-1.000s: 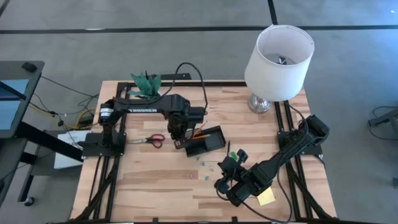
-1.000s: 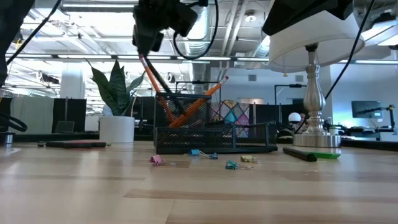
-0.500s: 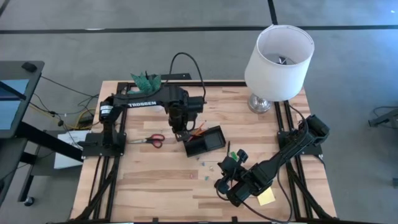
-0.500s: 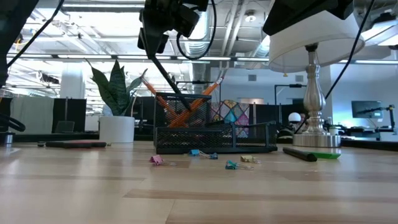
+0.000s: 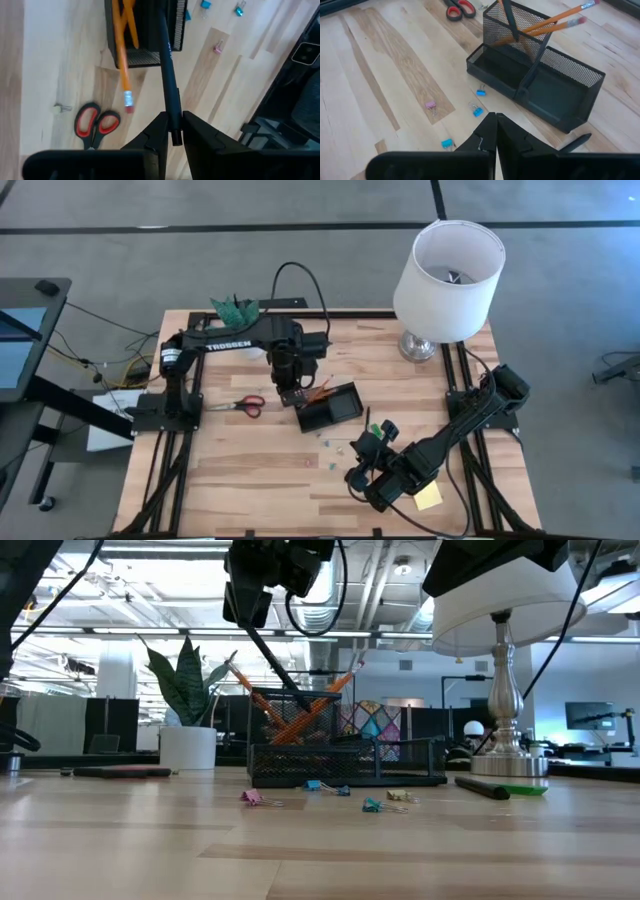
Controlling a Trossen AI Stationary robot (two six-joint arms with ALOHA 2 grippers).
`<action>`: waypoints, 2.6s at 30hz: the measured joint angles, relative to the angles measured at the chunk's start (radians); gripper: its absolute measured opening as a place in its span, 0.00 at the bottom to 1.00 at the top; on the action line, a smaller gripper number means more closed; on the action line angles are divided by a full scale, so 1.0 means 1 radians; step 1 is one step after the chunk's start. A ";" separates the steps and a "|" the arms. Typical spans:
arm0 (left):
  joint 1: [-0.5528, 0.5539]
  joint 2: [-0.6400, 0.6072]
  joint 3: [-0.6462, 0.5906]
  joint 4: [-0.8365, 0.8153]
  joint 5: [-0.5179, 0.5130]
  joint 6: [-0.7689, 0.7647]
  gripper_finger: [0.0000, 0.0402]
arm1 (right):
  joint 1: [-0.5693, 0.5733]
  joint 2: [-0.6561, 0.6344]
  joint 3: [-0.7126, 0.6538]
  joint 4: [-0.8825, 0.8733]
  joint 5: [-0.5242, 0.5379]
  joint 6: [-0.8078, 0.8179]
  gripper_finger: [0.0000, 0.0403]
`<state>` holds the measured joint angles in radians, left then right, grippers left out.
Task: Pick and place office supplies into organizer
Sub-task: Put the left black pen into the black desk organizer, then put the black pen into the black desk organizer
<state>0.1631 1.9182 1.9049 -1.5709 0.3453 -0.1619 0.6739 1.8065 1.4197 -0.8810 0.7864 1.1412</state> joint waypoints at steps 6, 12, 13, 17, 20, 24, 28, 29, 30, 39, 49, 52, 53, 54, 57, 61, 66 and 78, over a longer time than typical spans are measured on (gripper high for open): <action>0.031 0.000 0.000 0.000 -0.048 0.001 0.11 | 0.000 0.000 0.000 0.000 0.000 0.000 0.00; 0.043 0.000 0.000 0.000 -0.054 0.045 0.11 | 0.000 0.000 0.000 0.000 0.000 -0.024 0.00; 0.042 0.000 0.000 0.000 -0.056 0.055 0.11 | 0.000 0.000 0.000 0.000 0.000 -0.024 0.00; 0.041 0.000 0.000 0.000 -0.074 0.089 0.11 | 0.000 0.000 0.000 0.000 0.000 -0.024 0.00; 0.041 0.000 0.000 0.016 -0.081 0.100 0.11 | 0.000 0.000 0.000 0.000 0.000 -0.024 0.00; 0.040 0.000 0.000 0.055 -0.082 0.131 0.14 | 0.000 0.000 0.000 0.000 -0.001 -0.024 0.00; 0.030 0.000 0.000 0.068 -0.084 0.143 0.21 | 0.000 0.000 0.000 0.000 -0.001 -0.024 0.00; 0.026 0.000 0.000 0.067 -0.085 0.143 0.22 | 0.000 0.000 0.000 0.000 -0.001 -0.024 0.00; 0.022 0.000 -0.002 0.067 -0.089 0.143 0.24 | 0.000 0.000 0.000 0.000 -0.001 -0.024 0.00; -0.007 -0.001 -0.045 0.134 -0.182 0.131 0.30 | 0.000 0.000 0.000 0.000 -0.001 -0.025 0.00; -0.013 0.000 0.051 0.171 -0.169 0.029 0.30 | 0.013 0.000 -0.029 -0.016 0.022 0.016 0.00; -0.013 -0.001 0.121 0.074 -0.236 0.024 0.30 | 0.040 0.000 -0.032 -0.072 0.005 0.111 0.00; -0.013 -0.001 0.146 0.047 -0.279 0.024 0.30 | 0.051 0.000 -0.032 -0.091 -0.012 0.148 0.00; -0.017 -0.001 0.170 0.028 -0.326 0.022 0.30 | 0.061 0.000 -0.032 -0.109 -0.029 0.192 0.00; -0.032 -0.008 0.243 -0.002 -0.465 0.003 0.30 | 0.091 0.000 -0.032 -0.132 -0.080 0.325 0.00; -0.064 -0.023 0.353 -0.001 -0.571 -0.006 0.30 | 0.119 0.030 -0.034 -0.077 -0.111 0.459 0.00; -0.121 -0.049 0.441 0.044 -0.639 0.003 0.30 | 0.119 0.168 -0.018 0.046 -0.131 0.451 0.00; -0.249 -0.235 0.423 0.052 -0.938 -0.002 0.30 | 0.097 0.472 0.350 -0.496 -0.223 0.805 0.00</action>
<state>-0.0864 1.6830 2.3276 -1.5186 -0.5932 -0.1642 0.7712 2.2785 1.7698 -1.3772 0.5635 1.9465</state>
